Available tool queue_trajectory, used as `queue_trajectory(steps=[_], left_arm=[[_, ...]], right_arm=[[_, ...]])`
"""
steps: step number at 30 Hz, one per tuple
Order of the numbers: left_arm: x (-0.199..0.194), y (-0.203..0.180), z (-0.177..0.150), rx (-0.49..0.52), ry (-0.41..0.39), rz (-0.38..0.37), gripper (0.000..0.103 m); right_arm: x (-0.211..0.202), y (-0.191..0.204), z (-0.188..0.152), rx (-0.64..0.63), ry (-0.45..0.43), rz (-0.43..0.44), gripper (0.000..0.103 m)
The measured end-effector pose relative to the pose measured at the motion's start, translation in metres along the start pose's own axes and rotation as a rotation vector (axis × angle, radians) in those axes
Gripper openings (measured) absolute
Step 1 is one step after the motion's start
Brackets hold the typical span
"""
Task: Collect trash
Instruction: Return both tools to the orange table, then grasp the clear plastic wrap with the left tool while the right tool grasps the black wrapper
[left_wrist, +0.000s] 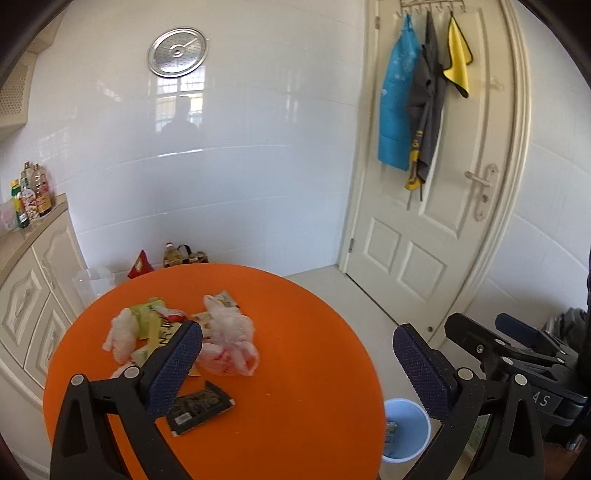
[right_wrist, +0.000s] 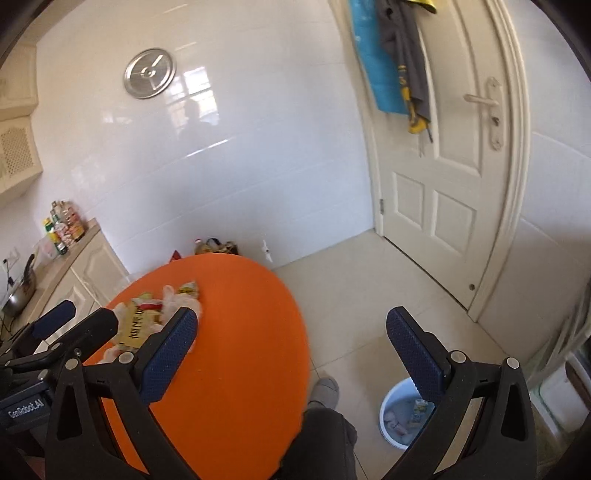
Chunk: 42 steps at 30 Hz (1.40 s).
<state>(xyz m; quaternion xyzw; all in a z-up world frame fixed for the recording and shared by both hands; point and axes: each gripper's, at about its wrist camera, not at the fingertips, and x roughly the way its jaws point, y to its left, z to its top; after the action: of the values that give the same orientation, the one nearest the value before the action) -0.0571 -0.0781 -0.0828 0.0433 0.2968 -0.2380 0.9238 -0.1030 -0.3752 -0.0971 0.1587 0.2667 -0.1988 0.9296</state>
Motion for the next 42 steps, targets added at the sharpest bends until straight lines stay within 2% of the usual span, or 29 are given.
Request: queue_trajectory(steps=[6, 11, 19, 25, 33, 42], left_arm=[[-0.062, 0.05, -0.022, -0.074, -0.074, 0.106, 0.102], [-0.099, 0.072, -0.037, -0.123, -0.124, 0.185, 0.102], [-0.146, 0.101, -0.065, -0.183, -0.15, 0.297, 0.102], [-0.143, 0.112, -0.064, -0.209, -0.103, 0.343, 0.102], [-0.115, 0.124, -0.073, -0.226, 0.013, 0.377, 0.102], [-0.037, 0.163, -0.064, -0.233, 0.189, 0.348, 0.102]], right_arm=[[-0.007, 0.064, 0.009, -0.109, -0.038, 0.077, 0.103], [-0.013, 0.108, 0.015, -0.184, -0.066, 0.124, 0.103], [-0.021, 0.152, 0.023, -0.266, -0.098, 0.172, 0.103], [-0.017, 0.168, 0.017, -0.299, -0.078, 0.193, 0.103], [0.024, 0.174, -0.016, -0.324, 0.067, 0.201, 0.103], [0.085, 0.184, -0.068, -0.325, 0.249, 0.165, 0.103]])
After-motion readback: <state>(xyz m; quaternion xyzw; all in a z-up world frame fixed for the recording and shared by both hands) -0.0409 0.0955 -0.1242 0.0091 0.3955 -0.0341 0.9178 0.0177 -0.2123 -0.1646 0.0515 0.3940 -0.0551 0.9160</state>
